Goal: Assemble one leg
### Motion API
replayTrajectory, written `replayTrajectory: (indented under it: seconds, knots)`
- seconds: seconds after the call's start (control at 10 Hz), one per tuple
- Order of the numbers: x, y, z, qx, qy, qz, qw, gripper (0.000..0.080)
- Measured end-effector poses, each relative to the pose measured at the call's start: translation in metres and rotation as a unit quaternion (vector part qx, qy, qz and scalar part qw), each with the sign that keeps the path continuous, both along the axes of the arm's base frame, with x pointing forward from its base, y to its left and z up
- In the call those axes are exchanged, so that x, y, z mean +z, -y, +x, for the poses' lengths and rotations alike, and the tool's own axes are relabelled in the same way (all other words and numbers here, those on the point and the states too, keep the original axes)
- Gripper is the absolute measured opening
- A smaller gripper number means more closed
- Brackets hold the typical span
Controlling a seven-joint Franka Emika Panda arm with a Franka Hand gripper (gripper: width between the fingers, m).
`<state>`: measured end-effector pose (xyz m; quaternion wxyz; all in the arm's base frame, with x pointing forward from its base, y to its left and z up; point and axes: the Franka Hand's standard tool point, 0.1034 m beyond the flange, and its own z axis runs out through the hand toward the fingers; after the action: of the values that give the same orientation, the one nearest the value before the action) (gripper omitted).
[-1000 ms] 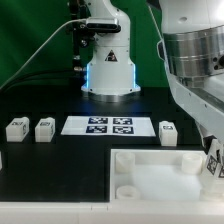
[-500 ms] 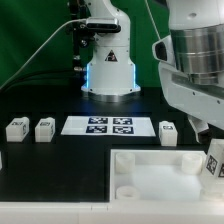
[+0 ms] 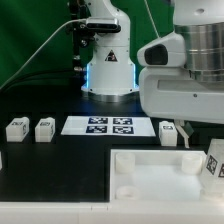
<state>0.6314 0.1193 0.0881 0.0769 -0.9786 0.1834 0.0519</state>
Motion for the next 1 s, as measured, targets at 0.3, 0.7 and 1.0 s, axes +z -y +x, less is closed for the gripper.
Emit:
replayTrajectory:
  seconds: [0.3, 0.7, 1.0]
  knots:
    - [-0.0041, 0.0062, 0.0072, 0.18, 0.027, 0.005, 0.983, 0.0533]
    - [-0.0048, 0.0071, 0.0069, 0.174, 0.026, 0.004, 0.984, 0.0291]
    - [-0.0048, 0.007, 0.0069, 0.072, 0.009, -0.003, 0.997, 0.0291]
